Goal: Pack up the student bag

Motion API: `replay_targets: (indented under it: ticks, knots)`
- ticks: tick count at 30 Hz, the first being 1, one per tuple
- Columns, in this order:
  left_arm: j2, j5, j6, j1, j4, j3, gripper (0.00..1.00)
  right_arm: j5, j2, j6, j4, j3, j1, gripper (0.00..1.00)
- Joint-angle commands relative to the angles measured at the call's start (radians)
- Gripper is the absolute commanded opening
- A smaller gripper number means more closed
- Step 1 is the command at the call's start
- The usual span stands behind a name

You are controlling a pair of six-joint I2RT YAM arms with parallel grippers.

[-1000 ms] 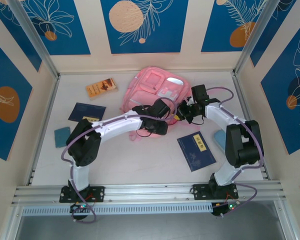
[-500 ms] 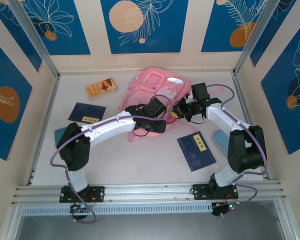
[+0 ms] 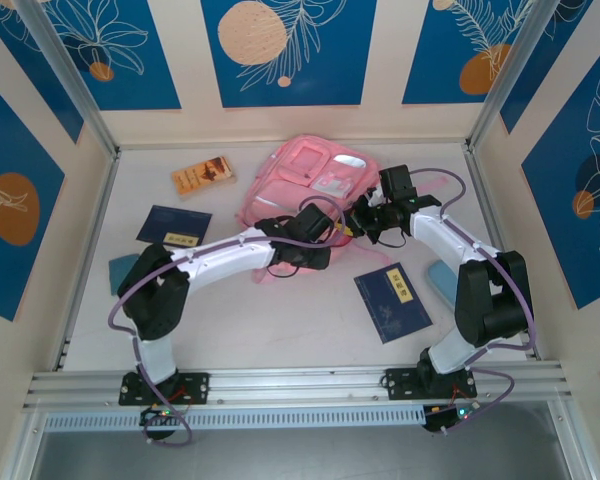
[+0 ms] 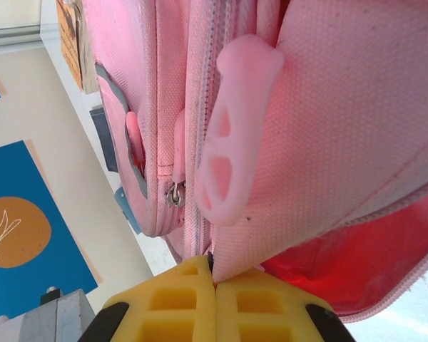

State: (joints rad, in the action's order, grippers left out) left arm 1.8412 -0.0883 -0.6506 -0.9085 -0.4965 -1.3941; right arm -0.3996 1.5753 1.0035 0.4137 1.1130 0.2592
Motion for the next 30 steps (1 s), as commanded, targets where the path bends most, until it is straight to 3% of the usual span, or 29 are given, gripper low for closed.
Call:
replay_targets:
  ticks: [1,9,14,21,30]
  knots:
    - [0.021,-0.053,-0.021,-0.004,0.08,0.028,0.35,-0.122,-0.054,0.022,-0.01,0.036,0.017,0.0]
    - [0.01,-0.149,0.022,-0.003,0.203,0.104,0.3,-0.177,-0.065,0.072,-0.043,0.017,0.019,0.0]
    - [0.005,-0.167,0.057,-0.003,0.247,0.121,0.18,-0.178,-0.079,0.085,-0.046,-0.004,0.021,0.0]
    - [-0.053,-0.194,0.071,-0.004,0.252,0.18,0.0,-0.08,-0.083,0.035,0.029,0.003,0.016,0.0]
    - [-0.143,-0.207,0.084,-0.004,0.191,0.264,0.0,0.076,-0.054,-0.022,0.105,0.018,0.01,0.0]
